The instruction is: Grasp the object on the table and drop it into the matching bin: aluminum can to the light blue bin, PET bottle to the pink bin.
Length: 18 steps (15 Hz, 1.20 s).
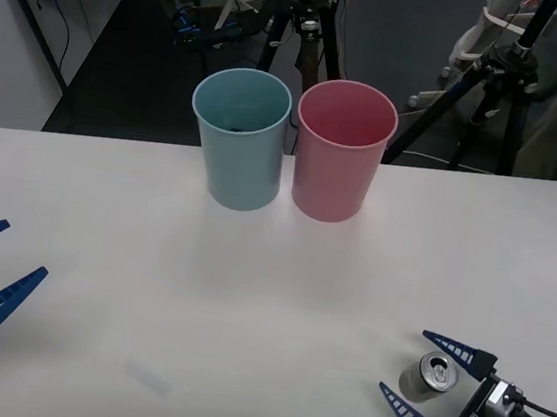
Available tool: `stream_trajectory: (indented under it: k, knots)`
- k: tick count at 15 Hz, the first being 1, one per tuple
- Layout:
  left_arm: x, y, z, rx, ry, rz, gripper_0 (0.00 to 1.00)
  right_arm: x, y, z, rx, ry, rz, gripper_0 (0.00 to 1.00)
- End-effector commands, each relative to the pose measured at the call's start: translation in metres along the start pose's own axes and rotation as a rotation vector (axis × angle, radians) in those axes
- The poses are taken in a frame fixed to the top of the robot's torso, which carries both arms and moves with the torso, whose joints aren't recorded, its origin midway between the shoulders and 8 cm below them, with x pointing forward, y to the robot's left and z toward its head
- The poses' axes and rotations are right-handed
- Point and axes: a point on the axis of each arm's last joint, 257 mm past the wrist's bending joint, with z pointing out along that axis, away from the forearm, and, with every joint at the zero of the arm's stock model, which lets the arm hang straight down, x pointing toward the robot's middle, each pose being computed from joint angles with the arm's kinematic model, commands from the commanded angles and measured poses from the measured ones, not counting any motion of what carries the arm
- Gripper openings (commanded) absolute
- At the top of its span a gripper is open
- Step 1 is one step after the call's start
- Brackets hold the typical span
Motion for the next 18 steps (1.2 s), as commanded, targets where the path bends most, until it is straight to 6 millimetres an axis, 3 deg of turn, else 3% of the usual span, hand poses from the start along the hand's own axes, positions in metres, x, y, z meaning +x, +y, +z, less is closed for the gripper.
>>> stream_trajectory:
  k: [1,2,3,4,5,14,18]
  knots:
    - [0.0,0.0,0.0,0.0,0.0,0.0,1.0,0.002,-0.002,0.004,0.009,0.006,-0.002,1.0]
    - [0.0,0.0,0.0,0.0,0.0,0.0,1.0,0.001,-0.002,0.004,0.008,0.005,-0.003,1.0]
    - [0.0,0.0,0.0,0.0,0.0,0.0,1.0,0.001,-0.002,0.004,0.008,0.005,-0.003,0.73]
    - [0.0,0.0,0.0,0.0,0.0,0.0,1.0,0.002,-0.002,0.004,0.009,0.006,-0.004,0.17]
    - [0.0,0.0,0.0,0.0,0.0,0.0,1.0,0.001,-0.002,0.004,0.01,0.004,-0.003,0.0]
    - [0.0,0.0,0.0,0.0,0.0,0.0,1.0,-0.001,-0.005,0.001,0.013,-0.002,-0.008,0.0]
    - [0.0,0.0,0.0,0.0,0.0,0.0,1.0,-0.017,-0.009,-0.002,0.003,-0.038,-0.018,0.0]
